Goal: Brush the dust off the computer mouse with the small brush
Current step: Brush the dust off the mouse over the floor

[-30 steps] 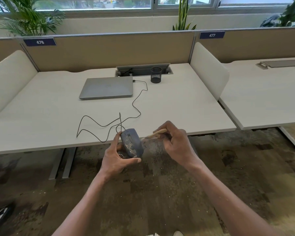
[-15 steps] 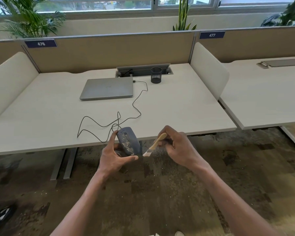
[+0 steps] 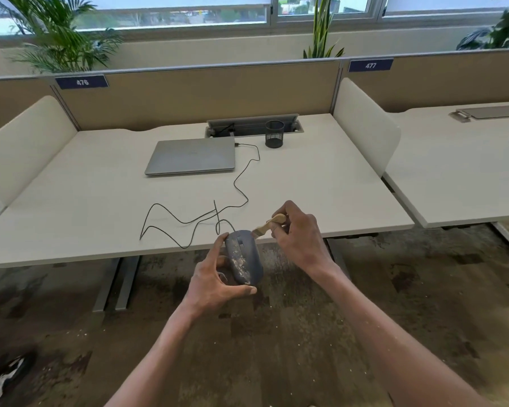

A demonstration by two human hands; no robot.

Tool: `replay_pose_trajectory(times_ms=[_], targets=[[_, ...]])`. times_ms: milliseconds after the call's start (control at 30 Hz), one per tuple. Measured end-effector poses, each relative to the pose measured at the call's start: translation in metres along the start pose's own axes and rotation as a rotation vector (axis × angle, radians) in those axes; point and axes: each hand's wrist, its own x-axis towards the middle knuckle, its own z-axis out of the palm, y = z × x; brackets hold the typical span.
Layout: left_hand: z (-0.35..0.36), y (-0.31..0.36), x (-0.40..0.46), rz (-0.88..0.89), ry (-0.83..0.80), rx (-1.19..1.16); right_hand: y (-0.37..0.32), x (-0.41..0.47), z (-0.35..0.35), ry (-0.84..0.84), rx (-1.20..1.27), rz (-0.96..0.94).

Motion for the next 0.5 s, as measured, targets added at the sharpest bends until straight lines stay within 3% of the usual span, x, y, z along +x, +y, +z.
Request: replay_pose_trajectory(times_ms=[500], targets=[[0.014, 0.012, -0.007, 0.041, -0.123, -0.035, 0.002, 0.025, 0.043, -0.118, 0.076, 0.204]])
